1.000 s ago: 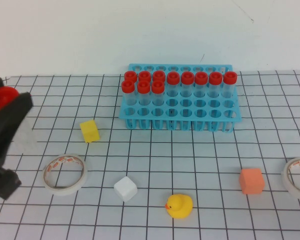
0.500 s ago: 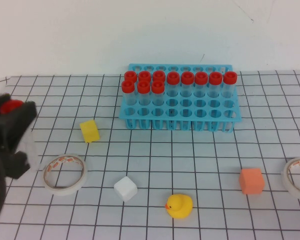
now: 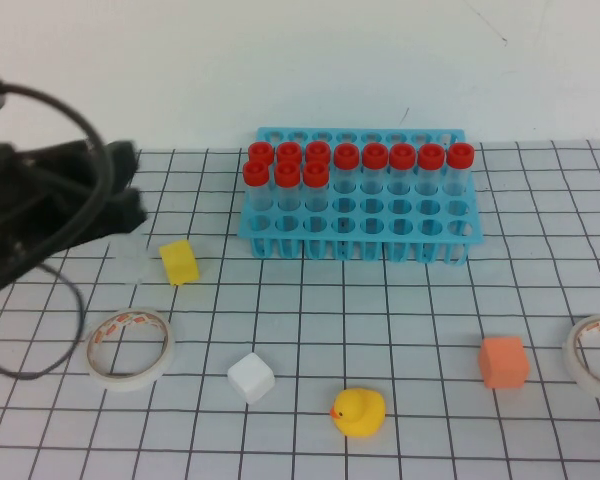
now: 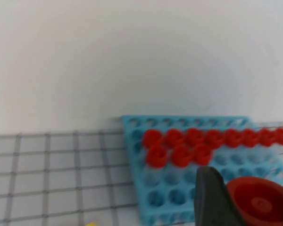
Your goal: Place the test tubes
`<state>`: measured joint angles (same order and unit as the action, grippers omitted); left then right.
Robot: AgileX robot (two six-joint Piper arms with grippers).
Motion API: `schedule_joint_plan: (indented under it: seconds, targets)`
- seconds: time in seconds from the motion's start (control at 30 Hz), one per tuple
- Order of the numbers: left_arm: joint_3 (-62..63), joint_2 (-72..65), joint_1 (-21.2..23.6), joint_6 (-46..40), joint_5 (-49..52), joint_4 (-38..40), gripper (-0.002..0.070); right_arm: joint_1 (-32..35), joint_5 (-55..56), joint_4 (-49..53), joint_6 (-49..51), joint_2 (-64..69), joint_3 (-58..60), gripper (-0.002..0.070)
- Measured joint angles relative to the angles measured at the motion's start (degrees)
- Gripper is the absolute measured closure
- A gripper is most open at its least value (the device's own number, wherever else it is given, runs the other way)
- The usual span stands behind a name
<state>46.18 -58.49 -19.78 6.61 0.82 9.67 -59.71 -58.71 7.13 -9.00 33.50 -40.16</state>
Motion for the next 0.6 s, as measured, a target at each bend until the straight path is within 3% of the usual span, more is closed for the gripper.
schedule_joint_plan:
  seconds: [0.37,0.6]
  targets:
    - [12.7,-12.3,-13.9,0.9,-5.1,-1.7,0.0412,0.0,-0.4,0.0,-0.1,0.0,0.0,0.0678]
    - [14.5,-21.8,-16.2,0.1,-14.4,-2.9,0.0412,0.0,-0.4,0.0,-0.1,0.0,0.0,0.0678]
